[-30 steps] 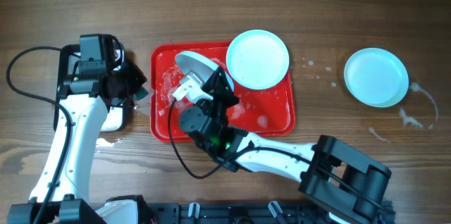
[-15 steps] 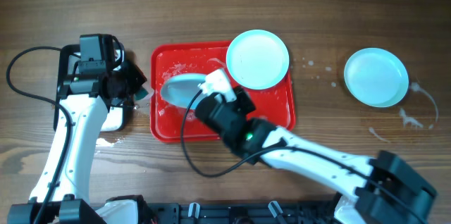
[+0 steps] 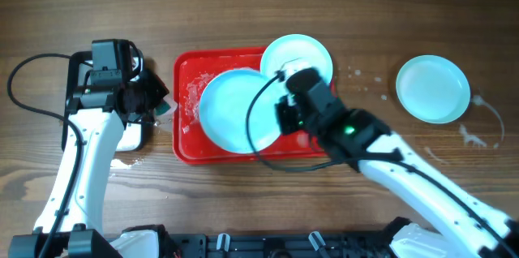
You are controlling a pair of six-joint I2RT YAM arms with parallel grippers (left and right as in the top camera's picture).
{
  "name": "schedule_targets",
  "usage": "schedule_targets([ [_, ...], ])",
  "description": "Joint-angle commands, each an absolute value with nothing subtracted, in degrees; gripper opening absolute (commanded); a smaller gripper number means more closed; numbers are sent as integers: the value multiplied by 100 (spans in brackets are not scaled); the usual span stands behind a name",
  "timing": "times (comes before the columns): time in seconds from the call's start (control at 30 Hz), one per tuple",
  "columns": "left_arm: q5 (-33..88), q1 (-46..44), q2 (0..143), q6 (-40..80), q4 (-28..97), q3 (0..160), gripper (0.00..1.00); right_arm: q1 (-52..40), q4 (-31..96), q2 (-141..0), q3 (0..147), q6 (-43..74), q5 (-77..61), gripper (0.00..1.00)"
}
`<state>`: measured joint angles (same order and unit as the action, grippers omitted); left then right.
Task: Clean dirty plates on tray and stack at the side
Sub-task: 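Carry the plate right and stack it on the first cleaned plate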
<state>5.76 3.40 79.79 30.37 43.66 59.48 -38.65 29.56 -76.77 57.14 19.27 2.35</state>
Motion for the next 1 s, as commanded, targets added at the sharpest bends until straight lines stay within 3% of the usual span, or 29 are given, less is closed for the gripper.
schedule_targets([
  [0.0,499,366,8005,3094,4355,5959,4,-3238,3358,-7297,6117,2121,-622,4],
  [0.3,349,366,8005,3089,4421,5957,4,-556,4340,-7253,6200,2530,-1024,4],
  [0.6,351,366,8005,3092,4416,5957,4,2521,4005,-7964,6191,2676,-1004,4],
  [0.7,351,366,8005,3094,4414,5957,4,2971,3750,-8683,6191,2473,-947,4],
  [0.97,351,364,8005,3094,4418,5957,4,3041,3070,-10119,6191,2912,-845,4],
])
